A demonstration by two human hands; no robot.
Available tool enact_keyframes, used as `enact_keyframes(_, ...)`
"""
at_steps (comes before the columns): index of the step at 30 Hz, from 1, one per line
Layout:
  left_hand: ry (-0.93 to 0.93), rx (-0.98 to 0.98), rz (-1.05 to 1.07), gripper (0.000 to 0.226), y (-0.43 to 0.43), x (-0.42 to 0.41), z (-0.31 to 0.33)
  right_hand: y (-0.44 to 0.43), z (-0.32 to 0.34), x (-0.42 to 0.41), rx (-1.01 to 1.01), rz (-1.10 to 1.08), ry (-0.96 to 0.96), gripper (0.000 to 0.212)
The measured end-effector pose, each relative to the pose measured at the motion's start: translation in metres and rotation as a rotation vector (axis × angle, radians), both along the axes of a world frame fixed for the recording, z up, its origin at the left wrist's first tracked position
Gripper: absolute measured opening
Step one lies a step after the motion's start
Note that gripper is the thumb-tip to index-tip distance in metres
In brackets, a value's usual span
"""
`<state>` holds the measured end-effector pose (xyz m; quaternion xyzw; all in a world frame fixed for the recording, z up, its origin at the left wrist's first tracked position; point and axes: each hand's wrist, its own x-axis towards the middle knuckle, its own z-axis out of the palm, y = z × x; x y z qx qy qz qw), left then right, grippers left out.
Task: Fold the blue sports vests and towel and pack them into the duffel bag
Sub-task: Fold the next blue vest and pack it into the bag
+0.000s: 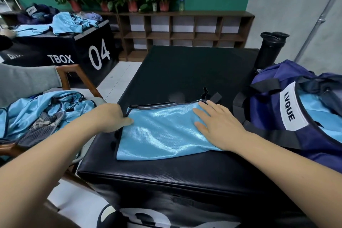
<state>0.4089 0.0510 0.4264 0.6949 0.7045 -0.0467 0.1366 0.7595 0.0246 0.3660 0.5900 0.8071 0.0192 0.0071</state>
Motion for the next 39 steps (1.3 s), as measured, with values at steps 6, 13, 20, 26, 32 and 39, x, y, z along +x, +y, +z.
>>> enact_keyframes(6,-0.053,-0.054,0.071,0.053,0.0,0.002,-0.004,0.001,0.001,0.001,0.015,0.001,0.019,0.065)
enact_keyframes(13,-0.227,-0.003,0.159,0.033,0.003,-0.005,-0.001,-0.003,0.006,0.004,0.019,0.033,0.1,0.063)
enact_keyframes(20,-0.267,0.132,0.21,0.023,0.01,-0.016,0.009,-0.015,0.023,0.008,0.057,0.2,0.219,0.046)
enact_keyframes(26,-0.527,0.246,0.196,0.031,0.012,0.006,0.02,-0.021,0.022,0.006,0.017,0.281,0.223,0.036)
enact_keyframes(32,-0.845,0.159,0.073,0.026,0.004,0.046,0.026,-0.022,0.013,0.006,-0.021,0.307,0.188,0.042)
enact_keyframes(39,-0.967,0.078,-0.026,0.03,-0.001,0.089,0.012,-0.022,0.012,0.004,-0.022,0.298,0.178,0.045)
